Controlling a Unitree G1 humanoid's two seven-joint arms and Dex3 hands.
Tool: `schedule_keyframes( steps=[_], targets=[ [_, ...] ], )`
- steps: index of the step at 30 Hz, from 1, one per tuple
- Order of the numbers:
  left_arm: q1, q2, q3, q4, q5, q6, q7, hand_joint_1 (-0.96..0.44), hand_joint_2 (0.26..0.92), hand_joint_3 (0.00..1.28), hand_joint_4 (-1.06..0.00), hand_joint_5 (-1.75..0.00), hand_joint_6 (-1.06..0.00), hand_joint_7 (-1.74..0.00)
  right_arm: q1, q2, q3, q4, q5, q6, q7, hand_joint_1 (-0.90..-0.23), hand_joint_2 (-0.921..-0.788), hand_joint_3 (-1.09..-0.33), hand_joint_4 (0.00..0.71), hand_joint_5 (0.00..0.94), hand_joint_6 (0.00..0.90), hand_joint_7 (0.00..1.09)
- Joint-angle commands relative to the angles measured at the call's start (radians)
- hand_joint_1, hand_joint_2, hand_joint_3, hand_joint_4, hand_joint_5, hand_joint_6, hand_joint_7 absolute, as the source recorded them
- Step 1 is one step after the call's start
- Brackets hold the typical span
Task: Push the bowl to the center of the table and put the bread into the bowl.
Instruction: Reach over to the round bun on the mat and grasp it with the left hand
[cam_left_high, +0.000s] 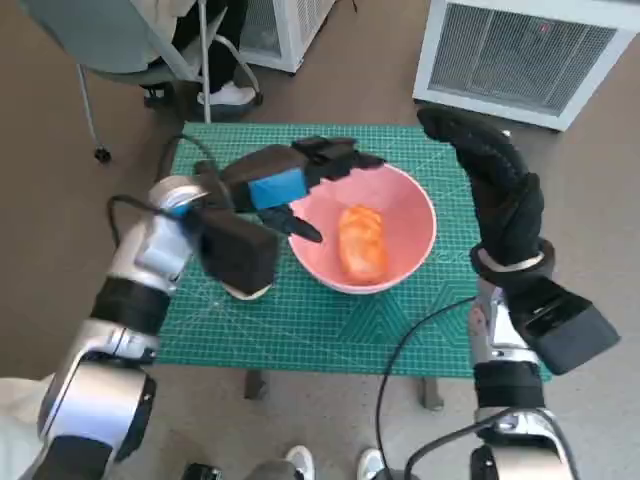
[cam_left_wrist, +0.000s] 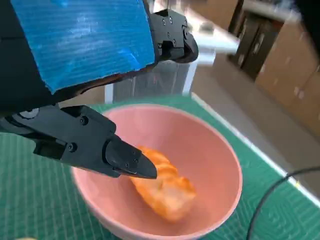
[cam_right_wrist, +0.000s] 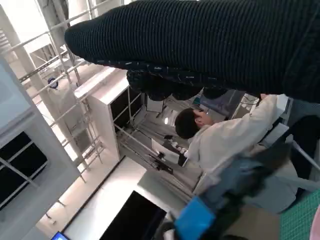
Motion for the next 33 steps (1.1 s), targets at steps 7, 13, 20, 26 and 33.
schedule_keyframes(
  steps=[7, 13, 20, 26, 33],
  targets=[
    [0.193, 0.16, 0.123, -0.266, -0.047, 0.025, 0.021, -0.2, 0.827, 0.0, -0.22, -0.02, -0.27, -0.14, 0.023, 0.004, -0.001, 0.015, 0.01, 0.014, 0.008, -0.581, -0.921, -0.795, 0.293, 0.064, -0.001, 0.7],
    [0.282, 0.225, 0.153, -0.28, -0.015, 0.022, 0.052, -0.23, 0.834, 0.0, -0.24, -0.02, -0.3, -0.12, 0.023, 0.007, 0.002, 0.01, 0.008, 0.017, 0.003, -0.575, -0.921, -0.798, 0.292, 0.064, -0.001, 0.71],
    [0.35, 0.271, 0.158, -0.282, -0.007, 0.056, 0.047, -0.26, 0.846, 0.01, -0.23, 0.0, -0.3, -0.09, 0.017, 0.008, 0.001, 0.021, 0.011, 0.015, 0.006, -0.576, -0.921, -0.798, 0.292, 0.064, -0.001, 0.71],
    [0.382, 0.273, 0.145, -0.304, 0.014, 0.108, 0.048, -0.26, 0.849, 0.0, -0.22, 0.0, -0.31, -0.07, 0.011, 0.007, 0.001, 0.033, 0.009, 0.014, 0.008, -0.575, -0.921, -0.799, 0.292, 0.065, -0.001, 0.71],
    [0.387, 0.257, 0.118, -0.274, 0.036, 0.12, 0.054, -0.25, 0.85, 0.0, -0.22, 0.0, -0.33, -0.06, 0.009, 0.006, 0.002, 0.031, 0.012, 0.022, 0.009, -0.573, -0.921, -0.803, 0.294, 0.067, -0.001, 0.71]
  ],
)
